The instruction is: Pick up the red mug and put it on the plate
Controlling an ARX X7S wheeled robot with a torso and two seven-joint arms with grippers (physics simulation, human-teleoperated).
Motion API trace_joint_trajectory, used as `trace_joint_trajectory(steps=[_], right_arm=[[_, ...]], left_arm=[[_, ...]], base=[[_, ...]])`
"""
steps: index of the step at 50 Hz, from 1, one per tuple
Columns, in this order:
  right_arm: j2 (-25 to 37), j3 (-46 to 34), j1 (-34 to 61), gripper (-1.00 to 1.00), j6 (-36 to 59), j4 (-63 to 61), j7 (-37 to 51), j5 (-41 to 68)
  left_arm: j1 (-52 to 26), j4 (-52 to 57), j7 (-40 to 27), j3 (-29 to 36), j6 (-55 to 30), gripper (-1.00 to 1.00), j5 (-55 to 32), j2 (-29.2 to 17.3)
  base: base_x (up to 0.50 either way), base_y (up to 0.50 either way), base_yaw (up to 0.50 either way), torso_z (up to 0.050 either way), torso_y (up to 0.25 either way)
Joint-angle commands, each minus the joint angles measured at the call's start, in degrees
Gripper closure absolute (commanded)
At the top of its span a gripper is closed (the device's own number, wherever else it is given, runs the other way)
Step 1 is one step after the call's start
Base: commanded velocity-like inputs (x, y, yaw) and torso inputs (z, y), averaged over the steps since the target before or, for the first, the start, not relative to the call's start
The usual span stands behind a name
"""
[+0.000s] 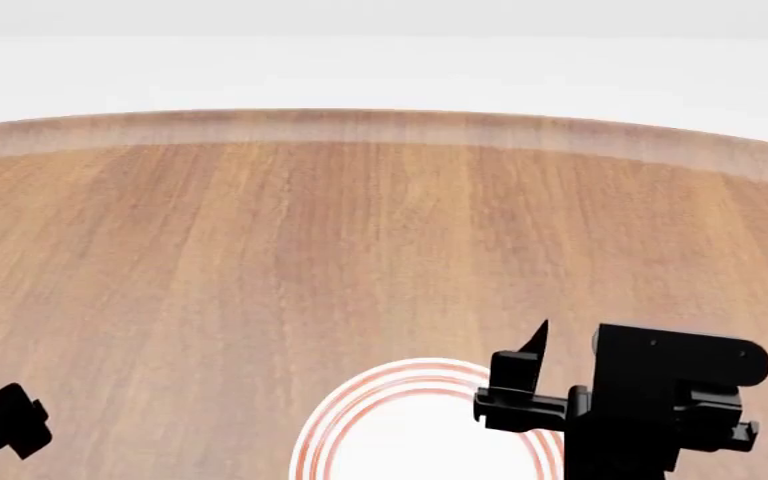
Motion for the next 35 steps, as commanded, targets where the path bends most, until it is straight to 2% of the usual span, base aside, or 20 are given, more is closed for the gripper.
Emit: trace_joint_trajectory(steps=[1, 9, 10, 18, 27, 31, 35], right_arm=[[-1.1, 1.3, 0.2, -1.00, -0.5, 1.1, -1.1, 0.0], [-1.1, 1.1, 0.4, -1.00, -1.1, 2.0, -1.0, 0.1], [-1.1, 1.1, 0.4, -1.00, -1.0, 1.8, -1.0, 0.1], [-1.0, 0.9, 0.1, -1.00, -1.0, 1.4, -0.9, 0.4], [-0.8, 0.9, -0.3, -1.00, -1.1, 1.1, -0.8, 0.9], [-0.8, 0.8, -0.3, -1.00, -1.1, 1.2, -0.7, 1.0], [-0.7, 0.7, -0.1, -1.00, -1.3, 1.6, -0.7, 1.1]], left_arm=[[-5.4, -15.2, 3.5, -1.3, 6.7, -1.00, 1.8, -0.1], [-9.3, -26.1, 5.6, -1.2, 11.9, -1.00, 2.4, -0.7], [-9.3, -26.2, 5.7, -1.1, 12.0, 1.00, 2.4, -0.7], [-11.3, -31.6, 6.4, -0.9, 14.7, 1.00, 2.9, -0.9], [-11.6, -32.6, 6.6, -0.8, 15.4, 1.00, 2.8, -0.9], [-10.7, -30.4, 6.5, -0.4, 13.8, 1.00, 2.9, -0.8], [-7.8, -22.3, 5.8, 0.7, 9.1, 1.00, 3.2, -0.7]], base=[[0.00, 0.00, 0.00, 0.000, 0.000], [0.00, 0.00, 0.00, 0.000, 0.000], [0.00, 0.00, 0.00, 0.000, 0.000], [0.00, 0.00, 0.00, 0.000, 0.000], [0.00, 0.00, 0.00, 0.000, 0.000], [0.00, 0.00, 0.00, 0.000, 0.000], [0.00, 0.00, 0.00, 0.000, 0.000]])
